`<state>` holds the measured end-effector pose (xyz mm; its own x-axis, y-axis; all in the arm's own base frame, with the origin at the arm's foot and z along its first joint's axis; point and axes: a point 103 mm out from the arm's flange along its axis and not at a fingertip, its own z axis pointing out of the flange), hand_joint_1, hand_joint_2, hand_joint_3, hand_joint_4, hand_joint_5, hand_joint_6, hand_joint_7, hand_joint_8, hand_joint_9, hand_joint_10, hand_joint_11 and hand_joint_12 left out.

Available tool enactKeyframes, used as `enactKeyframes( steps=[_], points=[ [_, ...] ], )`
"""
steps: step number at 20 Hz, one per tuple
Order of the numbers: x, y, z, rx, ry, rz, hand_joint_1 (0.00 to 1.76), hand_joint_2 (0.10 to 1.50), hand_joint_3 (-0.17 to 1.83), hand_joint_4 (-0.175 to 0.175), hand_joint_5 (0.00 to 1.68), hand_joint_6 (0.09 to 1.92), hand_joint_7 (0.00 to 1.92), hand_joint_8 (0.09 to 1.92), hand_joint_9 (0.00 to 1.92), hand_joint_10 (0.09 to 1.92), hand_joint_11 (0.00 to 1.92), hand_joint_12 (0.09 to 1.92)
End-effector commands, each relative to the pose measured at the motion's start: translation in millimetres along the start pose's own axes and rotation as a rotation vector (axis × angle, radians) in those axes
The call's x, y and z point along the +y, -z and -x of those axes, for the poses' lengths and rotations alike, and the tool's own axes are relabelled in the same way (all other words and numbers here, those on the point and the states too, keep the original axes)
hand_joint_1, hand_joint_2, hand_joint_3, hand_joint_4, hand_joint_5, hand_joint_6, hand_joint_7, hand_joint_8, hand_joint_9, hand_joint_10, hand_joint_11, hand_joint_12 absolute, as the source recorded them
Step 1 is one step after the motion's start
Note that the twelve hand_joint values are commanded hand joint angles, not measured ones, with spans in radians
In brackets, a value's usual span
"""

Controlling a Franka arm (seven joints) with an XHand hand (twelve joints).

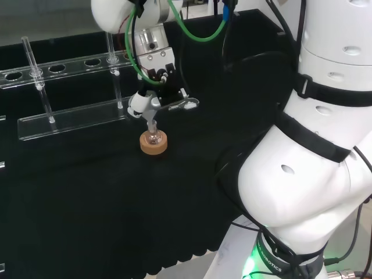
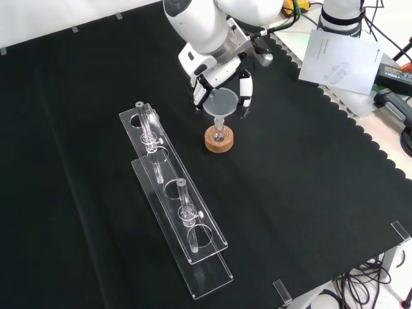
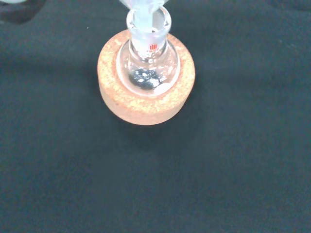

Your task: Place the funnel on the round-bottom flask.

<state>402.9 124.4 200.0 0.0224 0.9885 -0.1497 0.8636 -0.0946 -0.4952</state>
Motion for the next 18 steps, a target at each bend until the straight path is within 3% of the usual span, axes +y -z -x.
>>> enactKeyframes(
  steps=[1,8,13,18],
  points=[
    [1,-4,1,0.014,0.012,-0.011,0.78,0.76,0.51,-0.082,0.68,0.84,0.79,0.78,1.12,0.47,0.78,1.13],
    [3,-5,-2,-0.007,0.0,-0.014,0.75,0.75,0.51,-0.077,0.51,0.8,0.65,0.83,0.94,0.54,0.67,1.21],
    [3,-5,9,-0.002,-0.007,-0.011,0.75,0.74,0.51,-0.074,0.48,0.76,0.62,0.83,0.9,0.57,0.64,1.23],
    [2,-5,5,-0.003,-0.014,-0.008,0.74,0.74,0.51,-0.073,0.47,0.73,0.6,0.82,0.88,0.57,0.63,1.24]
  ],
)
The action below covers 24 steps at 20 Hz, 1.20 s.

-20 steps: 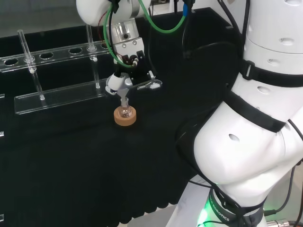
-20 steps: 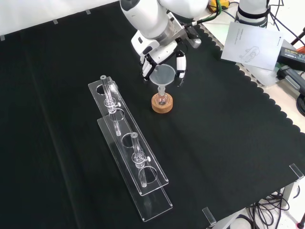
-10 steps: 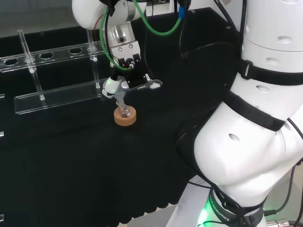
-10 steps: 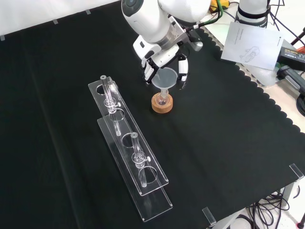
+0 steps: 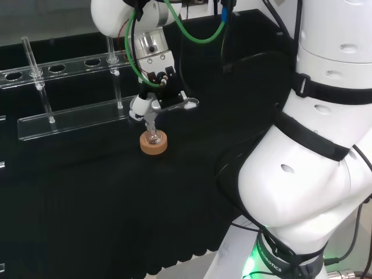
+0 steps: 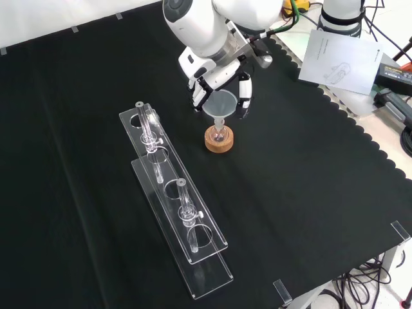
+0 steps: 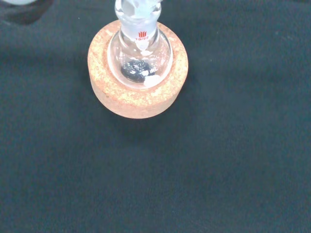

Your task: Place the funnel on the round-bottom flask.

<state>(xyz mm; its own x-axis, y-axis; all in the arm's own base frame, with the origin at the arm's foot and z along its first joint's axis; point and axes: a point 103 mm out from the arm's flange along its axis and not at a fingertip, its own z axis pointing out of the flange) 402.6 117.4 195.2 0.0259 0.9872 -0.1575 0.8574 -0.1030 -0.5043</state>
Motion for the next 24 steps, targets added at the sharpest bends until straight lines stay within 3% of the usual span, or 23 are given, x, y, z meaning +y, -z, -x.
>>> enactKeyframes(
  steps=[1,9,18,24],
  points=[
    [-0.5,-1.1,-1.3,0.003,-0.007,0.0,0.74,0.74,0.51,-0.073,0.47,0.73,0.59,0.82,0.88,0.57,0.63,1.24],
    [-2.4,-1.8,-3.6,0.0,-0.002,-0.012,0.73,0.73,0.51,-0.075,0.42,0.66,0.53,0.81,0.81,0.58,0.59,1.26],
    [-2.8,-3.9,-1.5,-0.014,-0.009,-0.04,0.71,0.66,0.47,-0.068,0.3,0.16,0.19,0.73,0.47,0.67,0.37,1.36],
    [-6.8,-7.3,4.0,0.005,0.027,-0.016,0.69,0.64,0.44,-0.065,0.26,0.09,0.1,0.72,0.4,0.69,0.31,1.39]
  ],
)
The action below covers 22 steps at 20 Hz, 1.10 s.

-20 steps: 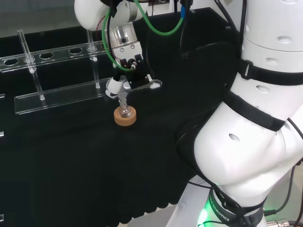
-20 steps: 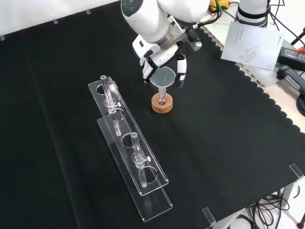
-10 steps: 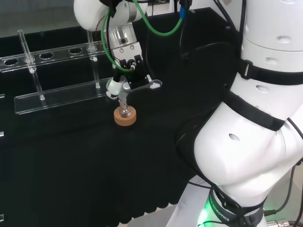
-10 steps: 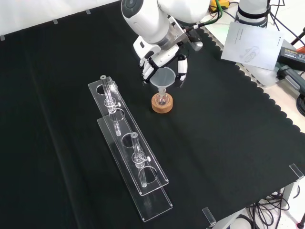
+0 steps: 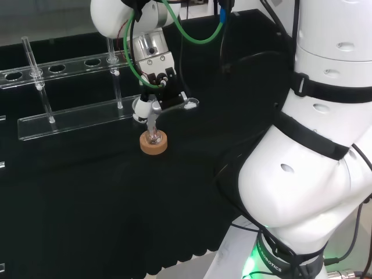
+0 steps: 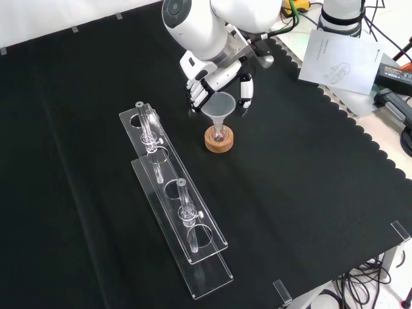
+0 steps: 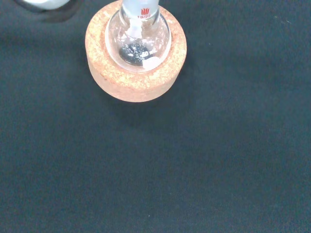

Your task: Place the funnel on the round-bottom flask.

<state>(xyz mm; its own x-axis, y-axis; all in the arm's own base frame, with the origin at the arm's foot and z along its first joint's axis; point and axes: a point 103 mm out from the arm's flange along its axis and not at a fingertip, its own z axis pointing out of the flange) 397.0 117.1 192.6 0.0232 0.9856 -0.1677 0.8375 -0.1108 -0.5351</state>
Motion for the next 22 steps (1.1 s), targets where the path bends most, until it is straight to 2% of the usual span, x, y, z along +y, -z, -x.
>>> enactKeyframes(
  steps=[1,4,6,7,10,17,22],
  points=[
    [-4,-3,5,0.025,0.039,0.03,0.66,0.63,0.42,-0.062,0.23,0.09,0.06,0.68,0.34,0.71,0.29,1.41],
    [-7,-5,9,0.039,0.06,0.055,0.56,0.62,0.29,-0.049,0.1,0.09,0.01,0.35,0.12,0.79,0.18,1.46],
    [-10,-5,12,0.056,0.076,0.094,0.51,0.62,0.22,-0.042,0.03,0.09,0.0,0.12,0.03,0.79,0.13,1.49],
    [-11,-4,13,0.064,0.08,0.111,0.49,0.62,0.2,-0.04,0.02,0.09,0.0,0.09,0.02,0.77,0.11,1.5],
    [-17,7,23,0.079,0.1,0.191,0.47,0.63,0.16,-0.043,0.0,0.09,0.0,0.09,0.0,0.75,0.08,1.51],
    [-22,32,50,0.109,0.1,0.198,0.52,0.68,0.13,-0.056,0.08,0.09,0.12,0.1,0.13,0.79,0.08,1.5],
    [-23,49,82,0.115,0.1,0.231,0.57,0.72,0.11,-0.054,0.15,0.09,0.04,0.53,0.25,0.73,0.13,1.46]
  ],
)
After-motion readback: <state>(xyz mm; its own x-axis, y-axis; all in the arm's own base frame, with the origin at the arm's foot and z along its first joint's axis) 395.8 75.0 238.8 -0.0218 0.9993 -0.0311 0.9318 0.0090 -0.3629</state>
